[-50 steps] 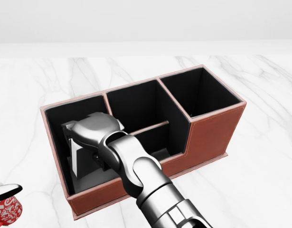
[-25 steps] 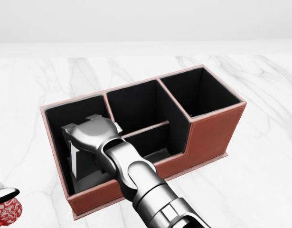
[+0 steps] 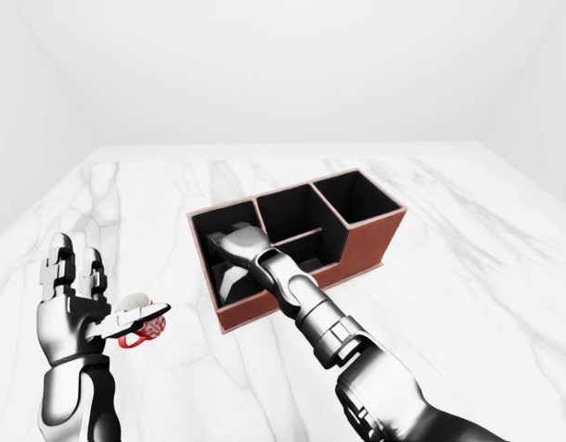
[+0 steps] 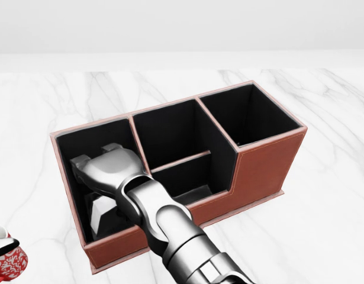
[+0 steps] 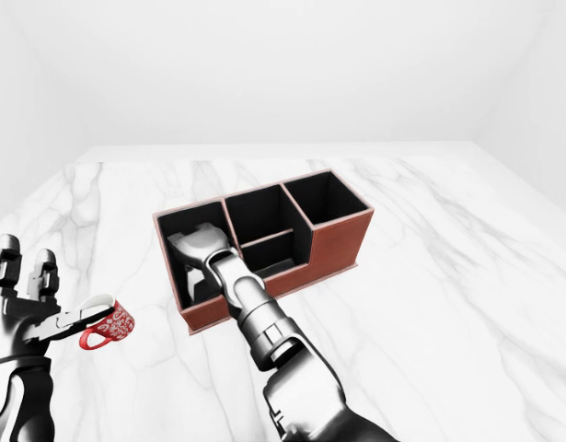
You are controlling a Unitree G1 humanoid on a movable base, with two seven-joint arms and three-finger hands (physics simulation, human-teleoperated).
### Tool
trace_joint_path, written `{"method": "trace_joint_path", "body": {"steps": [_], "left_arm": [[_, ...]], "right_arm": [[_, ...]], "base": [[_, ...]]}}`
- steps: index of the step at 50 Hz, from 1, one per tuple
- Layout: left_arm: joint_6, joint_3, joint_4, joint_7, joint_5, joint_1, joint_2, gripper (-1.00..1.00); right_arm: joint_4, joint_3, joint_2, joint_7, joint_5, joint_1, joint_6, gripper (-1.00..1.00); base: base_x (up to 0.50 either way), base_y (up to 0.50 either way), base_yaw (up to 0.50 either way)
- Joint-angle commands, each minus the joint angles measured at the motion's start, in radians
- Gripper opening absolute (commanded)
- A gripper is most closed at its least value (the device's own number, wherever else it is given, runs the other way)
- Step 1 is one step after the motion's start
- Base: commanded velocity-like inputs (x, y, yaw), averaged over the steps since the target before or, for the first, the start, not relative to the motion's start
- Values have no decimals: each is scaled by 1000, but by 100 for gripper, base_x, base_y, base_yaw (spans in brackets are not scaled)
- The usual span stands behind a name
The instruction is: Pick up the book and place it in the left compartment of the caddy.
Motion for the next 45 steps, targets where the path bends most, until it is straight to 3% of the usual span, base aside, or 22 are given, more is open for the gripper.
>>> {"method": "trace_joint_path", "body": {"steps": [1, 4, 9, 15, 21, 29, 38, 45], "left_arm": [[2, 7, -6, -4, -6, 5, -4, 100], [13, 8, -26, -3, -10, 10, -6, 100], [27, 10, -53, -6, -14, 15, -12, 100], [43, 16, -91, -13, -18, 28, -25, 100], [60, 23, -148, -19, -16, 46, -43, 100], [60, 31, -228, -23, -9, 61, -63, 100], [60, 37, -306, -33, 4, 70, -84, 100], [60, 16, -336, -37, 19, 74, -100, 100]], "right_arm": [[-288, 3, 19, 142, 21, 72, 0, 100], [-582, 29, 45, 325, 18, 146, 0, 100], [-967, 75, 64, 555, -20, 221, 46, 100], [-1241, 110, 64, 555, -74, 272, 66, 100], [-1421, 95, 64, 555, -114, 241, 86, 100], [-1505, 79, 64, 555, -116, 230, 107, 100], [-1545, 41, 64, 555, -67, 223, 174, 100], [-1570, 18, 60, 555, 5, 262, 175, 100]], "base": [[0, 0, 0], [0, 0, 0], [0, 0, 0], [0, 0, 0], [0, 0, 0], [0, 0, 0], [0, 0, 0], [0, 0, 0]]}}
